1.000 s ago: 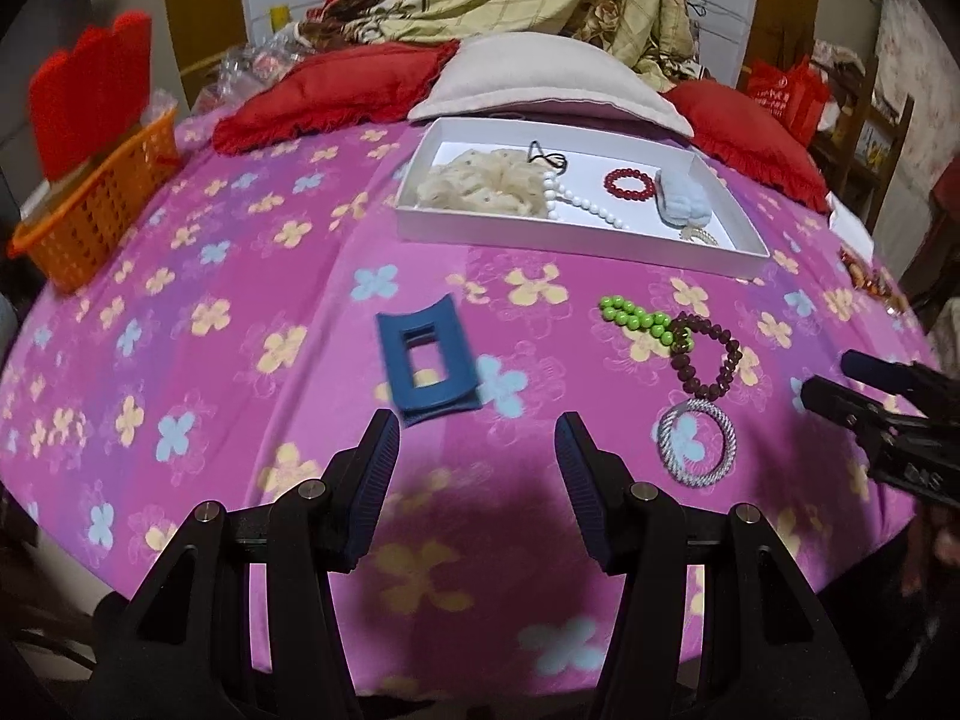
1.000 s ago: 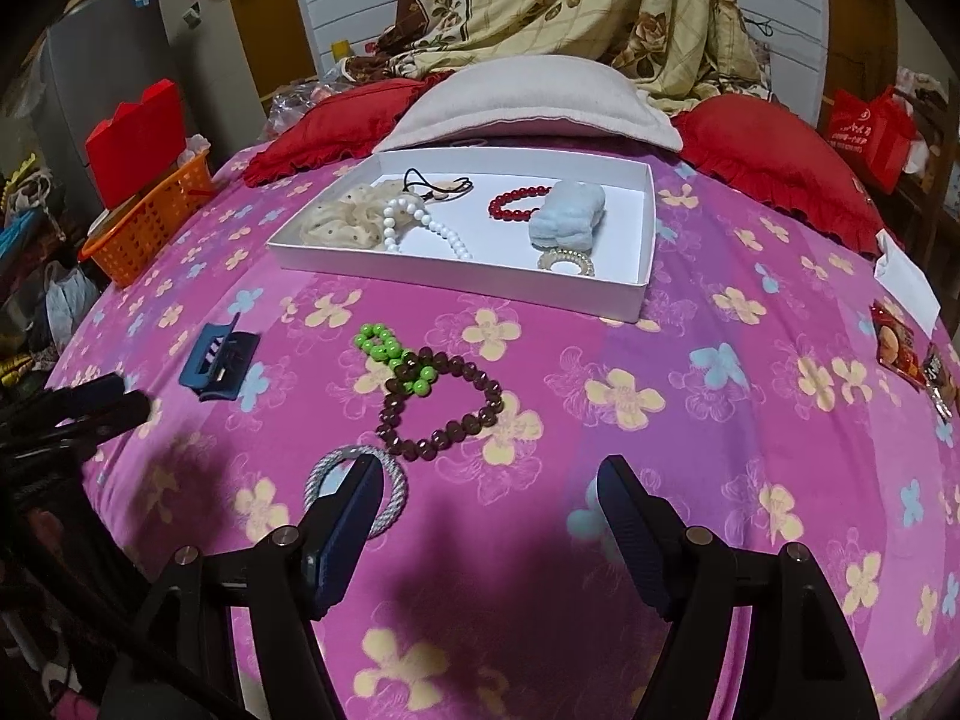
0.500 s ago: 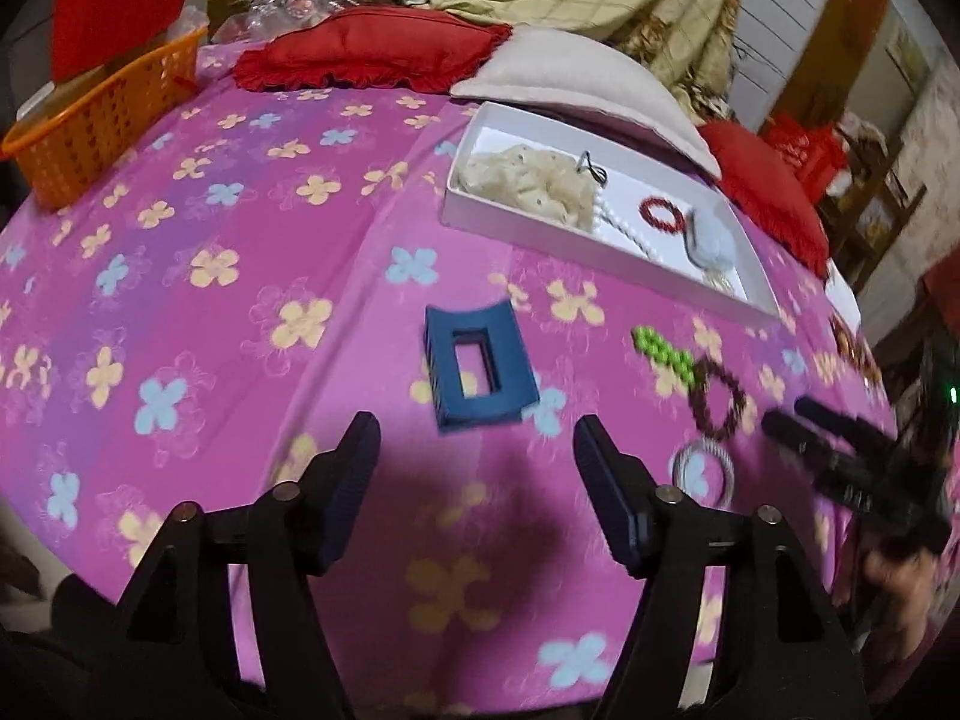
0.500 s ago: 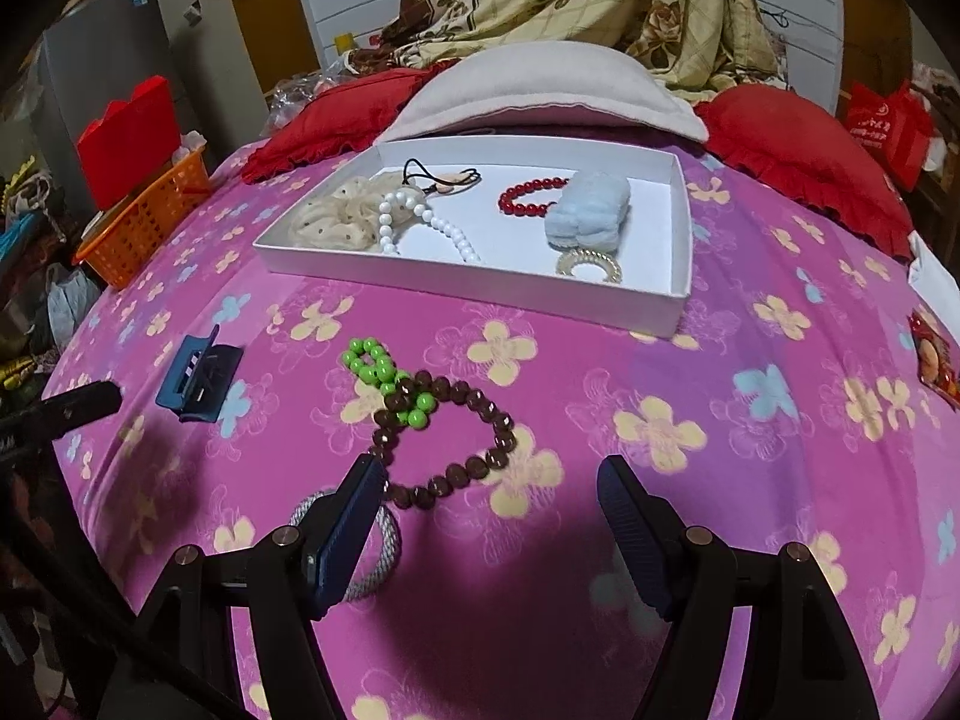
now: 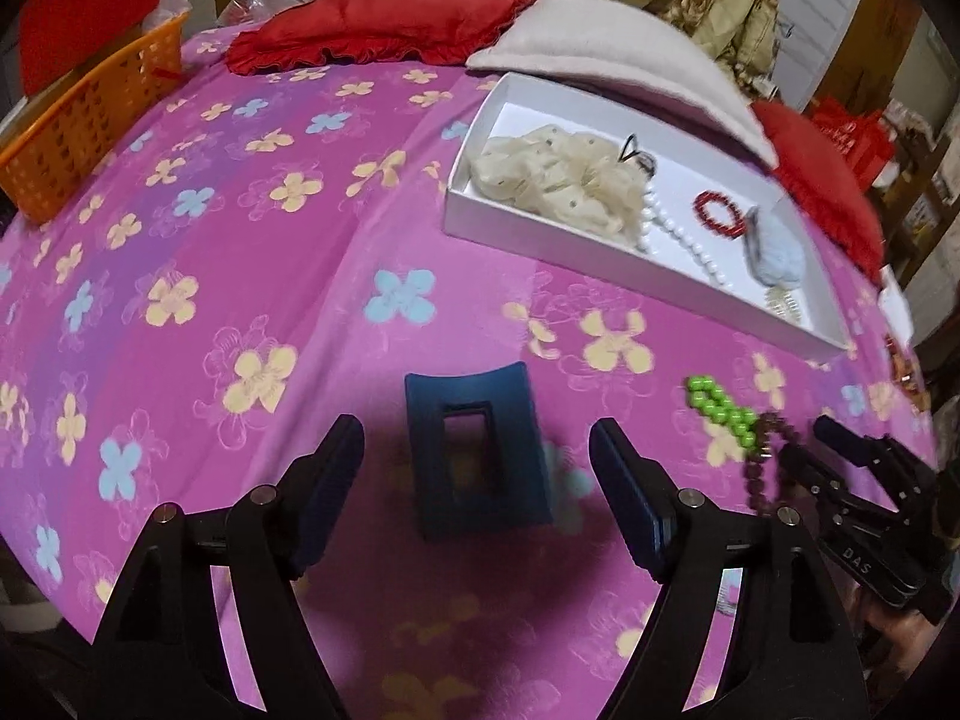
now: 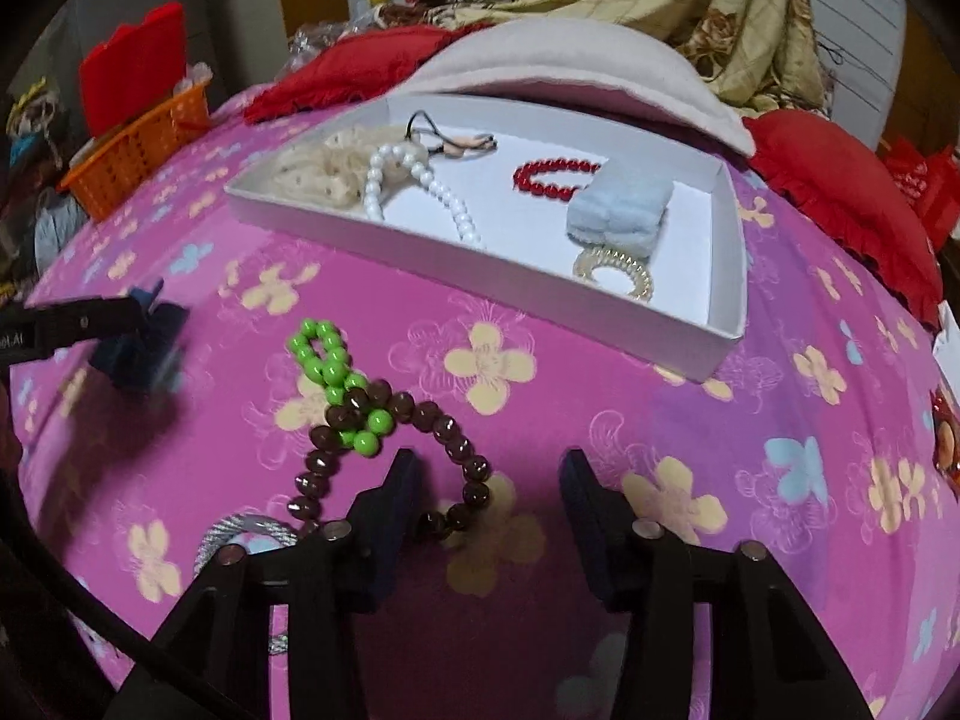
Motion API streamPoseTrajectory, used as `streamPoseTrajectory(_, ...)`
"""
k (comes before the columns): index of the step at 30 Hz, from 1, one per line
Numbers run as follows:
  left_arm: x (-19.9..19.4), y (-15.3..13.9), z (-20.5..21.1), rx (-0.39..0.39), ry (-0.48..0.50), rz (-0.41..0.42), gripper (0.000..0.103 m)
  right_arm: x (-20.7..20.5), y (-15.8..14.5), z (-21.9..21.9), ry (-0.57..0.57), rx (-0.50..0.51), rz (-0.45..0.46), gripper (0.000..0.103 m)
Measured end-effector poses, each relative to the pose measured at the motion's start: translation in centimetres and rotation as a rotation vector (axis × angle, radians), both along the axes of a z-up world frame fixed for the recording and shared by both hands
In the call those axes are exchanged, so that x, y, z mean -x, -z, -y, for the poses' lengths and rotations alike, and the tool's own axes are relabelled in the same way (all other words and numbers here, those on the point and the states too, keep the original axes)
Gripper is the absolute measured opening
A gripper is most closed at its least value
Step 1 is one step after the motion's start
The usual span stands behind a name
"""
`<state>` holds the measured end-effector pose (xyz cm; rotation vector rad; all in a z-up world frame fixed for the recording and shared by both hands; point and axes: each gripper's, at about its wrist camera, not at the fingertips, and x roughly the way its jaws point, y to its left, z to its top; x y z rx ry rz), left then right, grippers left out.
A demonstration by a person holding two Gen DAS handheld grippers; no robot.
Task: Organize jewelry
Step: 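Lower the left gripper onto the dark blue hair claw clip and close, then grasp and lift the dark brown bead bracelet with the right gripper while the left gripper holds the clip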
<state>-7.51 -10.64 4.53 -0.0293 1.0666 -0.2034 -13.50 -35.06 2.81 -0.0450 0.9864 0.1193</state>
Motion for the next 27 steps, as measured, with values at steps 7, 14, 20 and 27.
streamPoseTrajectory(7,-0.6,1.9,0.2,-0.033,0.019,-0.039,0.056,-0.3,-0.3,-0.1,-0.019,-0.046,0.032,0.008)
streamPoseTrajectory(14,0.4,0.7,-0.5,0.020,0.011,-0.014,0.048,0.9,-3.9,-0.1,-0.019,-0.104,0.100,0.008)
streamPoseTrajectory(20,1.6,-2.0,-0.1,0.022,0.035,0.053,0.048,1.8,-7.6,-0.2,-0.031,-0.116,0.176,0.008)
streamPoseTrajectory(27,2.5,-4.6,1.1,-0.001,0.074,0.128,0.048,1.9,-10.1,0.7,-0.016,-0.102,0.222,0.008)
